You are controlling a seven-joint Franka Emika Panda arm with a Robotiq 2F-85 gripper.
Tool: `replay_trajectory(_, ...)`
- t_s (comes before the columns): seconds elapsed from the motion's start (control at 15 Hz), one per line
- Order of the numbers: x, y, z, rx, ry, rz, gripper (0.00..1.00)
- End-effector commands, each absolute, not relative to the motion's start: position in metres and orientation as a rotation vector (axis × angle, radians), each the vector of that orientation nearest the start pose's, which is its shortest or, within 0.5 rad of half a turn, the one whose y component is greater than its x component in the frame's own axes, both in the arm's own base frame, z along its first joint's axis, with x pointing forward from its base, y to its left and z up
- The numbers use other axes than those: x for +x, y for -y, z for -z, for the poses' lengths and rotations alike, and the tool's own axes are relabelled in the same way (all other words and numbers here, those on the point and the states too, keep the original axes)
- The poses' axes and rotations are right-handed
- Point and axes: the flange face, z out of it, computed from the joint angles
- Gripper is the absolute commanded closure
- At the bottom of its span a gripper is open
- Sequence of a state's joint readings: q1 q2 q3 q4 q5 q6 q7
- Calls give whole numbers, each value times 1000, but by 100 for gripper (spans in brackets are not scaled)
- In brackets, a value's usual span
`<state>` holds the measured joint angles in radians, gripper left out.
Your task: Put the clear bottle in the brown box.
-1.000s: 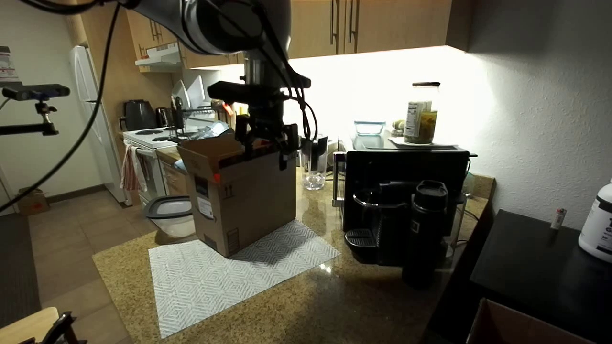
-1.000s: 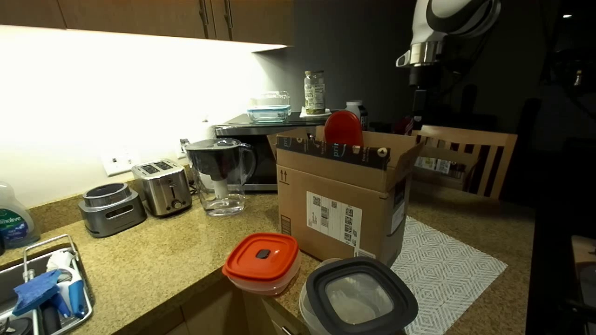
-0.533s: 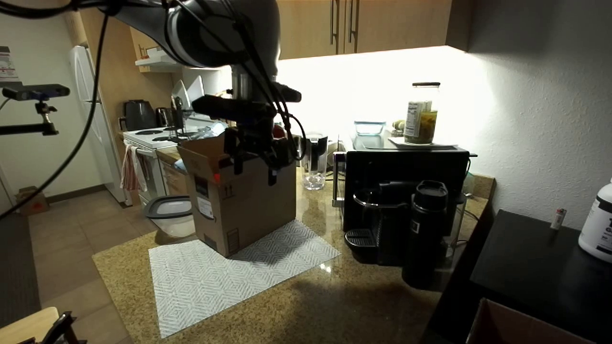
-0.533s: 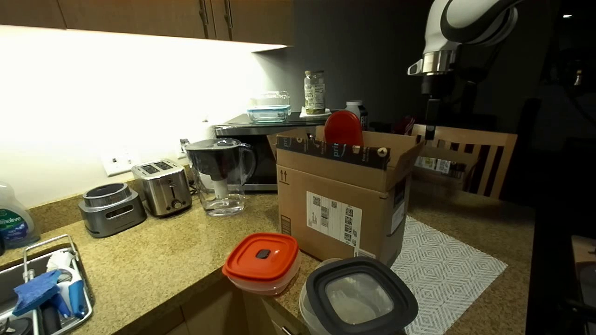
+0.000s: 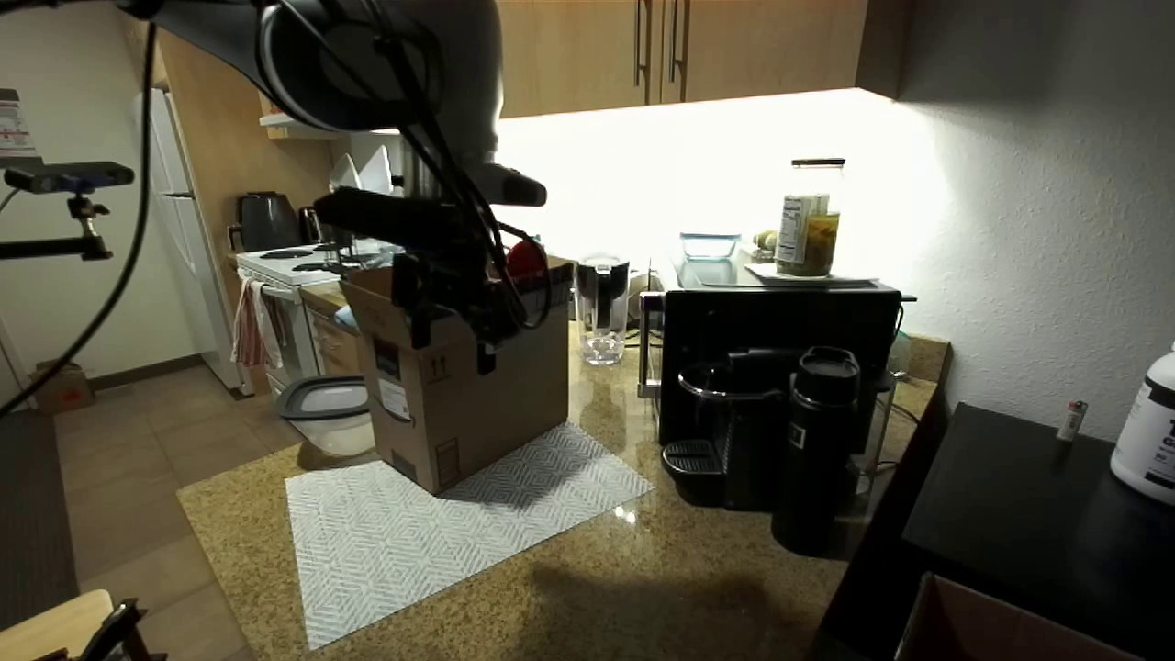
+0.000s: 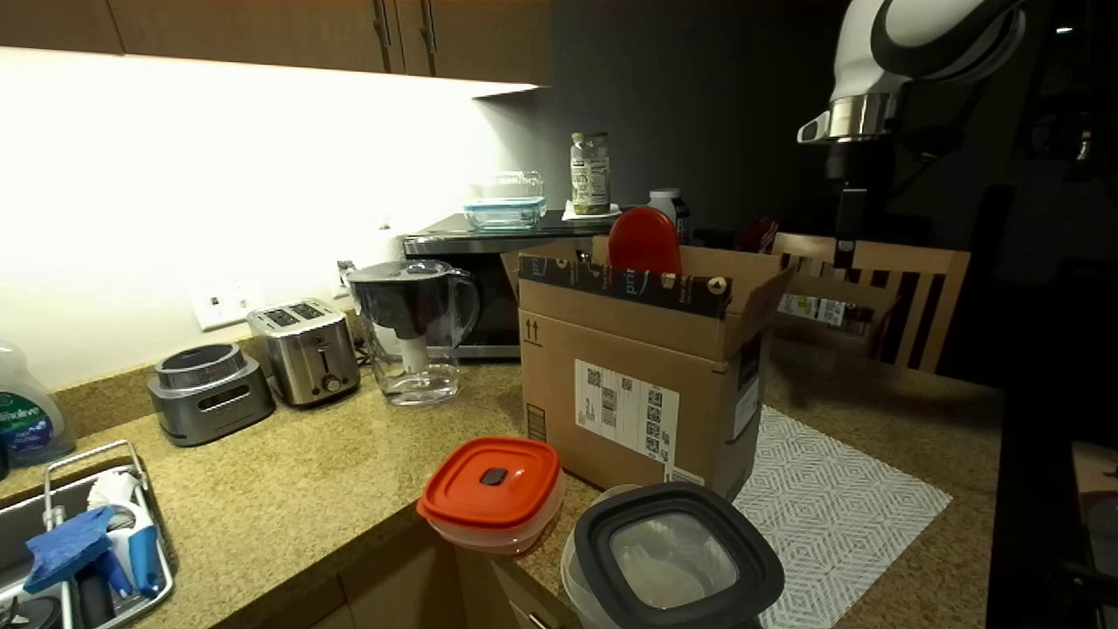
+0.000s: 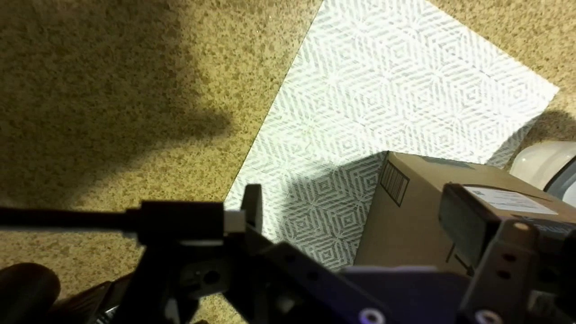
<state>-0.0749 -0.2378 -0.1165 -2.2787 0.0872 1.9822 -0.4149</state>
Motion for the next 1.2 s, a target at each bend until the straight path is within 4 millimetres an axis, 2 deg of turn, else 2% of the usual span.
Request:
replay_trajectory(0.0, 424, 92, -454, -3035, 243, -16, 0)
replay_trajectory(0.2, 402, 94, -455, -3013, 251, -44, 0)
replay_trajectory(0.4, 378, 87, -447, -2984, 269, -107, 0)
replay_trajectory(0.8, 331, 50, -424, -2917, 379, -240, 0)
replay_trajectory(1.13, 301, 14, -402, -2890, 502, -290, 0)
